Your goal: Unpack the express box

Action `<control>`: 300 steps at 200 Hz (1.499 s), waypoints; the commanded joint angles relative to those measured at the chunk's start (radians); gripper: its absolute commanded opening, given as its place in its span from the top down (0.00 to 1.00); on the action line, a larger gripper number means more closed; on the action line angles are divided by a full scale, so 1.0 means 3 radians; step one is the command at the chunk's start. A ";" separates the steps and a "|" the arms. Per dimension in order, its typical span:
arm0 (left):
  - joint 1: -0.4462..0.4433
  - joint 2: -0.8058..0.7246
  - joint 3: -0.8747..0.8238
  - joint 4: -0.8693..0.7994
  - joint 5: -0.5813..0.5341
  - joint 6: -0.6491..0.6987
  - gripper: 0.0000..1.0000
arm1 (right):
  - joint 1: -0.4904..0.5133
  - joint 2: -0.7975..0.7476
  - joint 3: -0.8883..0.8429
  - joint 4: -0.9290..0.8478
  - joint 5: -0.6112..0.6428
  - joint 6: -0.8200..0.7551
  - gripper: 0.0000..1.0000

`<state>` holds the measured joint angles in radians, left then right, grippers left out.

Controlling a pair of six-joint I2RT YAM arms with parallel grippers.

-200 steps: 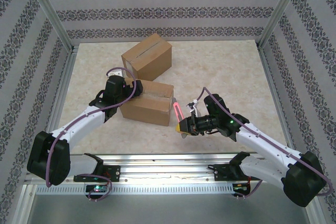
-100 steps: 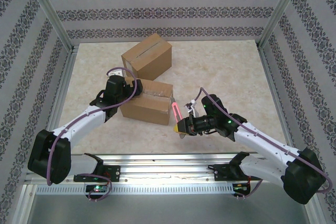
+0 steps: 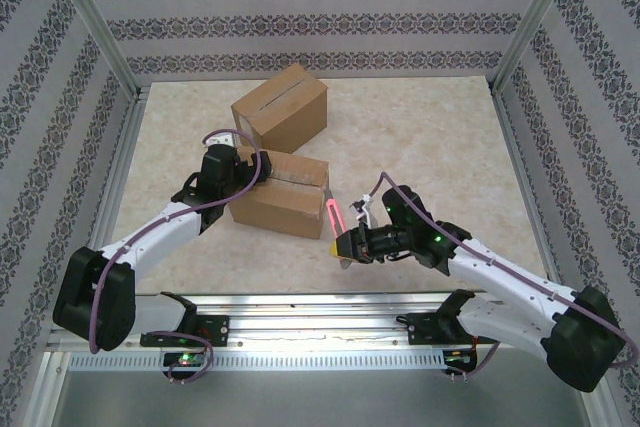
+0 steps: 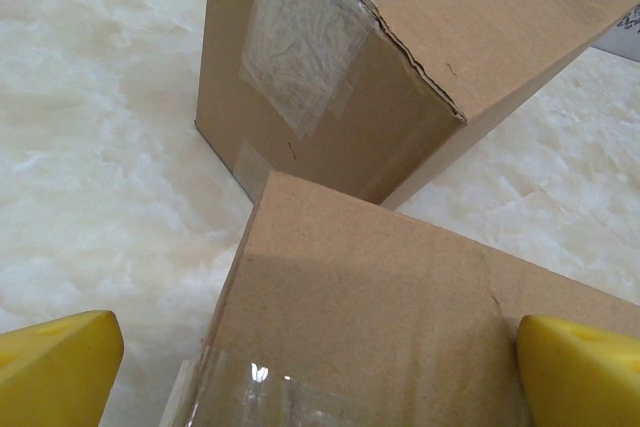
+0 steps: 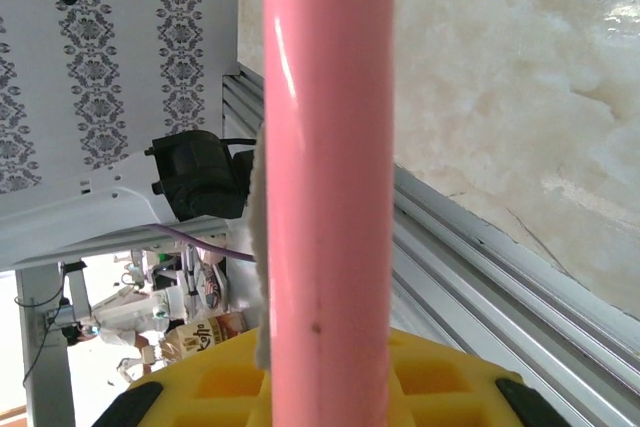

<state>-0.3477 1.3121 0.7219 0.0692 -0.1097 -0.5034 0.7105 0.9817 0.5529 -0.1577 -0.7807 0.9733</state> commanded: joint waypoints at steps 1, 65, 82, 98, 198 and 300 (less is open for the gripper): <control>-0.0008 0.0419 -0.0366 -0.0859 -0.0003 -0.0050 0.00 | 0.0123 -0.0041 -0.0099 0.0034 -0.0218 0.0048 1.00; -0.0007 0.0422 -0.0366 -0.0855 0.0008 -0.0052 0.00 | 0.0218 -0.0024 -0.0106 0.0246 -0.0200 0.0134 1.00; -0.0007 0.0416 -0.0368 -0.0858 0.0017 -0.0050 0.00 | 0.0283 0.0017 -0.0089 0.0293 -0.0182 0.0140 1.00; -0.0008 0.0414 -0.0371 -0.0852 0.0018 -0.0051 0.00 | 0.0333 0.0043 -0.0079 0.0306 -0.0162 0.0137 1.00; -0.0009 0.0481 -0.0365 -0.0812 0.0027 -0.0068 0.00 | 0.0509 -0.0118 -0.0216 0.0444 -0.0093 0.0322 1.00; -0.0007 0.0499 -0.0362 -0.0800 0.0033 -0.0071 0.00 | 0.0836 -0.0117 -0.0282 0.0680 0.0113 0.0475 1.00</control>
<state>-0.3470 1.3277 0.7219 0.0929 -0.1143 -0.4877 0.9005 0.9512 0.4820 0.0013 -0.6357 1.1286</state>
